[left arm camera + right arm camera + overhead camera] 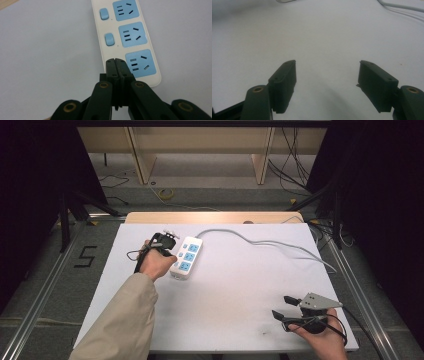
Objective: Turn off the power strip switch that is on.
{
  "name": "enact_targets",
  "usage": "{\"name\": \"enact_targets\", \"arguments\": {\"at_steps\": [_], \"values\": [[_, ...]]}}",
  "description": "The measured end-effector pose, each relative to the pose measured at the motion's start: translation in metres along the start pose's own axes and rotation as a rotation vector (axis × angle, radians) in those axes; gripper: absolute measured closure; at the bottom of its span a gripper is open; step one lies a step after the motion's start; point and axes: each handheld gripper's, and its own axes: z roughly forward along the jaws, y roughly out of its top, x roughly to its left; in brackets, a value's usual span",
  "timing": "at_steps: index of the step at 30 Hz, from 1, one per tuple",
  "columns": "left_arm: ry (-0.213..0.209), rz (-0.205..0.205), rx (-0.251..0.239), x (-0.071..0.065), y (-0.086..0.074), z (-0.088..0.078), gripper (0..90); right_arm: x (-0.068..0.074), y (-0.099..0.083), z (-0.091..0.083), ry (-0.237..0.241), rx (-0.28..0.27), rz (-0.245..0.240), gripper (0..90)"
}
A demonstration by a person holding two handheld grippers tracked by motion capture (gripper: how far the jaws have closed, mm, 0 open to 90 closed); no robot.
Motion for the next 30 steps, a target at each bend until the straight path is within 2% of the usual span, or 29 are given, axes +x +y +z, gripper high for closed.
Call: {"name": "enact_targets", "arguments": {"at_steps": [30], "values": [[0.015,0.014,0.022,0.001,0.012,0.004,89.7,0.000,0.000,0.000,0.002,-0.002,-0.003,31.7]]}}
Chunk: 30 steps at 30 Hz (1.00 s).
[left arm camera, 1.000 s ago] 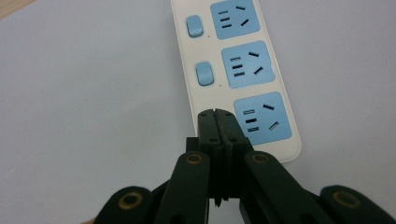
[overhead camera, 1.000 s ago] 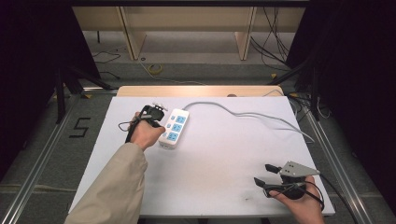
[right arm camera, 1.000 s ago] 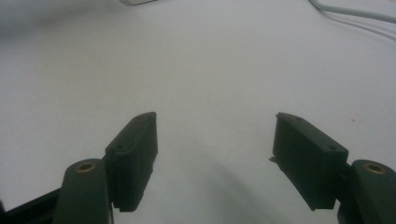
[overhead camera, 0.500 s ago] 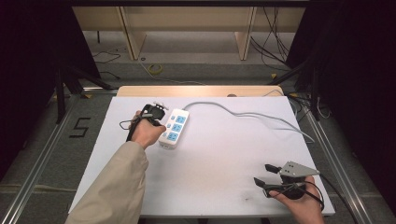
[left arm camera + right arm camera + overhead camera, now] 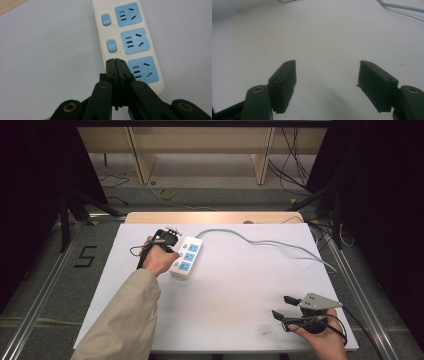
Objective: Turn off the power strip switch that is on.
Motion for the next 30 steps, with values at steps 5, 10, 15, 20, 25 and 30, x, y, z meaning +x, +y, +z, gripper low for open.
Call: {"name": "enact_targets", "arguments": {"at_steps": [5,10,15,20,25,30], "values": [[0.003,-0.006,-0.001,0.000,0.002,0.001,89.7,0.000,0.000,0.000,0.001,0.000,0.001,31.8],[0.004,-0.009,0.003,0.000,0.003,0.003,89.7,0.000,0.000,0.000,0.002,-0.001,-0.001,31.7],[0.005,-0.010,0.012,0.002,0.003,0.005,89.7,0.000,0.000,0.000,0.002,0.001,0.000,31.7],[0.005,-0.014,0.017,0.003,0.003,0.007,89.7,0.000,0.000,0.000,0.002,0.000,-0.002,31.7],[0.005,-0.015,0.018,0.003,0.003,0.009,89.6,0.000,0.000,0.000,0.002,0.002,-0.001,31.7],[0.002,-0.011,0.025,0.002,0.004,0.011,89.7,0.000,0.000,0.000,0.003,0.000,-0.001,31.7]]}}
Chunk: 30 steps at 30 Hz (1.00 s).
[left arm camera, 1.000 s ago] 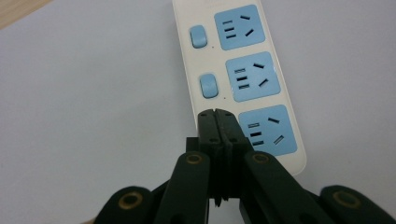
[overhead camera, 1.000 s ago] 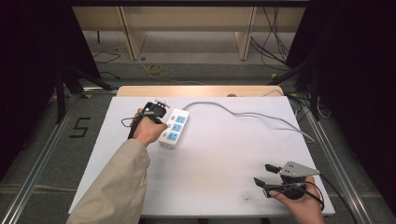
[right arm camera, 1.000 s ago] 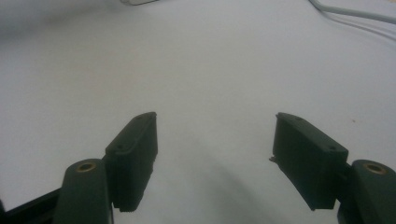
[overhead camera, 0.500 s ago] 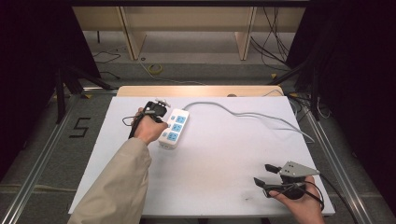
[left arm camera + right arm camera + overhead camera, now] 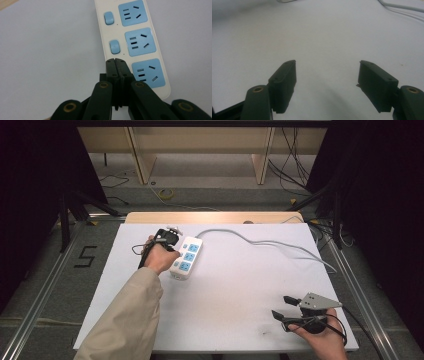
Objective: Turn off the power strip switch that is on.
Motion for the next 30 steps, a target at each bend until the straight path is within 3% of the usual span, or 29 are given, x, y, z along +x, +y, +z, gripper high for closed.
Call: {"name": "enact_targets", "arguments": {"at_steps": [15,30], "values": [[-0.007,0.002,0.019,-0.007,0.000,0.013,89.6,0.000,0.000,0.001,0.001,0.004,0.001,31.7],[-0.007,-0.004,0.043,-0.005,-0.006,0.018,89.6,0.000,0.000,0.001,0.000,0.005,0.002,31.7]]}}
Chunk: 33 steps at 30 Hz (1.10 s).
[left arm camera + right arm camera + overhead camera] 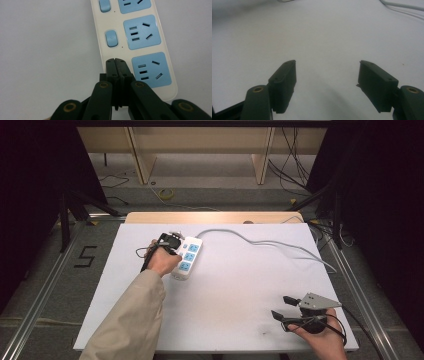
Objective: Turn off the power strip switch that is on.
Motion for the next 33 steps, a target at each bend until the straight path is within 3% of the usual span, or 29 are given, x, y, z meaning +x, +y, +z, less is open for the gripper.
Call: {"name": "enact_targets", "arguments": {"at_steps": [15,27,33], "values": [[-0.011,-0.007,-0.004,-0.003,0.000,0.003,89.6,0.000,0.000,0.001,0.003,0.000,0.000,31.7],[0.046,0.035,-0.004,-0.009,0.000,0.004,89.8,0.000,-0.001,0.000,0.003,0.000,-0.003,31.7],[0.028,0.017,-0.018,-0.009,-0.001,0.004,89.8,0.000,0.000,0.001,0.003,0.002,-0.003,31.7]]}}
